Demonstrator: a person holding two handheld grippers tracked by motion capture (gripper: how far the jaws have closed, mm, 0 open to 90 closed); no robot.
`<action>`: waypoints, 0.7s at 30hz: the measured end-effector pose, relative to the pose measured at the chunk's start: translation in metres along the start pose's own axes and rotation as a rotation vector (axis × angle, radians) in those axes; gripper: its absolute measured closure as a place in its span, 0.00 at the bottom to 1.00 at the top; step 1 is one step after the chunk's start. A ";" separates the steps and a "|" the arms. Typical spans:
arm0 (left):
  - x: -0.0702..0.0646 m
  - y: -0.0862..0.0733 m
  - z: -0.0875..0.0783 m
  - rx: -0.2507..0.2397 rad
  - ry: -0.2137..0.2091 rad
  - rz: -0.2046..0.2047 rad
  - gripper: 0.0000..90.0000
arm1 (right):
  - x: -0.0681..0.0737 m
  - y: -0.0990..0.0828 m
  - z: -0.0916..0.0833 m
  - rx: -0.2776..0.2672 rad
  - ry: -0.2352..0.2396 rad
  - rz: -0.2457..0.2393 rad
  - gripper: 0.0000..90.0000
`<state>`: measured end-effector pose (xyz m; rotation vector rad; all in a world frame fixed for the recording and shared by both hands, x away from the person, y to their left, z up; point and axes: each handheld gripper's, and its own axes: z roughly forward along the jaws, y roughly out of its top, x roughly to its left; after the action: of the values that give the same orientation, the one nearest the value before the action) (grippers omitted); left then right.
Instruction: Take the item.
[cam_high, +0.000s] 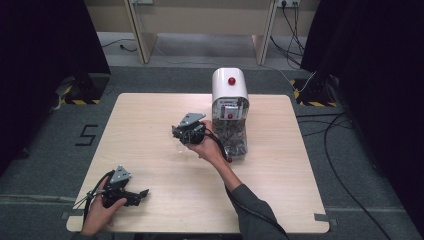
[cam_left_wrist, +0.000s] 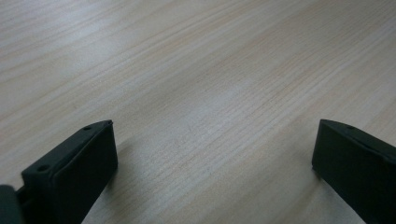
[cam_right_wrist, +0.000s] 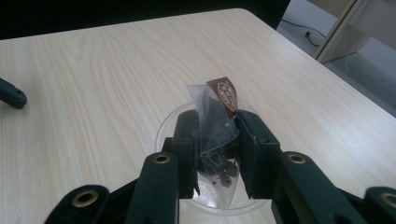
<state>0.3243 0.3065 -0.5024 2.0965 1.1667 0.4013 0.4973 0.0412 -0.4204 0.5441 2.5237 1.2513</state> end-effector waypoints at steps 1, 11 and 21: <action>0.000 0.000 0.000 0.001 0.000 0.001 0.00 | 0.000 -0.001 0.002 0.003 0.000 -0.010 0.77; 0.000 0.000 0.000 0.001 -0.001 0.002 0.00 | 0.000 0.001 0.001 -0.018 0.002 -0.002 0.69; 0.000 0.000 0.000 0.000 0.000 0.001 0.00 | 0.001 0.001 -0.011 -0.029 -0.003 0.002 0.63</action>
<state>0.3244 0.3065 -0.5024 2.0966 1.1659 0.4016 0.4922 0.0344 -0.4135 0.5414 2.4996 1.2847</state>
